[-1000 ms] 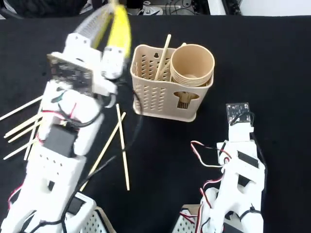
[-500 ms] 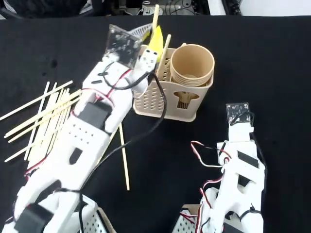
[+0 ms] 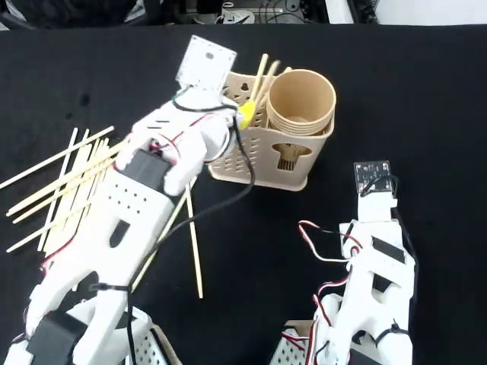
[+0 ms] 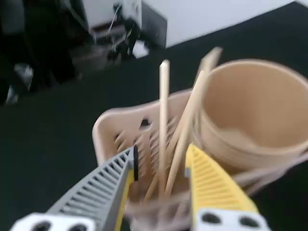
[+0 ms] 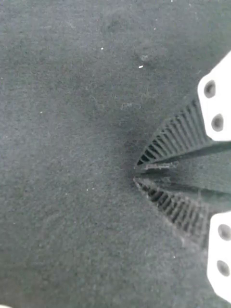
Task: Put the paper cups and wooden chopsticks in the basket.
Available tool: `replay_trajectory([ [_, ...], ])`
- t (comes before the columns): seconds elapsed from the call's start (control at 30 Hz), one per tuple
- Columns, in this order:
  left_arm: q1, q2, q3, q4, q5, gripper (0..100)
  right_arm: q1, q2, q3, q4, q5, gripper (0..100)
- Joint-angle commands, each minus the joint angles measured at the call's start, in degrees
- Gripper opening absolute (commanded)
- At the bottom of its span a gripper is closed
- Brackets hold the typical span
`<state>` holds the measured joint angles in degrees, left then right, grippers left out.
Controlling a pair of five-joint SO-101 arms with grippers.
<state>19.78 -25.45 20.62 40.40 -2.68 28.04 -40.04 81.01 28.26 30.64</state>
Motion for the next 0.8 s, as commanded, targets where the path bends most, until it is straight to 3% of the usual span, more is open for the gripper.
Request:
replay_trajectory([
  [0.0, -4.53, -3.08, -14.11, 24.09, 0.62, 19, 0.35, -1.19, -0.84, -1.14, -0.62, 1.8],
  [0.13, -9.89, -2.55, -19.12, 41.58, -1.58, 19, 0.35, -1.19, -0.84, -1.14, -0.62, 1.8],
  [0.27, -13.23, -0.09, -16.57, 51.08, -9.85, 19, 0.35, -1.19, -0.84, -1.14, -0.62, 1.8],
  [0.37, -15.96, 2.9, -9.27, 48.79, -14.24, 19, 0.35, -1.19, -0.84, -1.14, -0.62, 1.8],
  [0.5, -16.31, 6.68, 3.21, 39.47, -17.85, 19, 0.35, -1.19, -0.84, -1.14, -0.62, 1.8],
  [0.77, -16.31, 13.54, 13.85, 26.55, -18.37, 19, 0.35, -1.19, -0.84, -1.05, -0.62, 1.8],
])
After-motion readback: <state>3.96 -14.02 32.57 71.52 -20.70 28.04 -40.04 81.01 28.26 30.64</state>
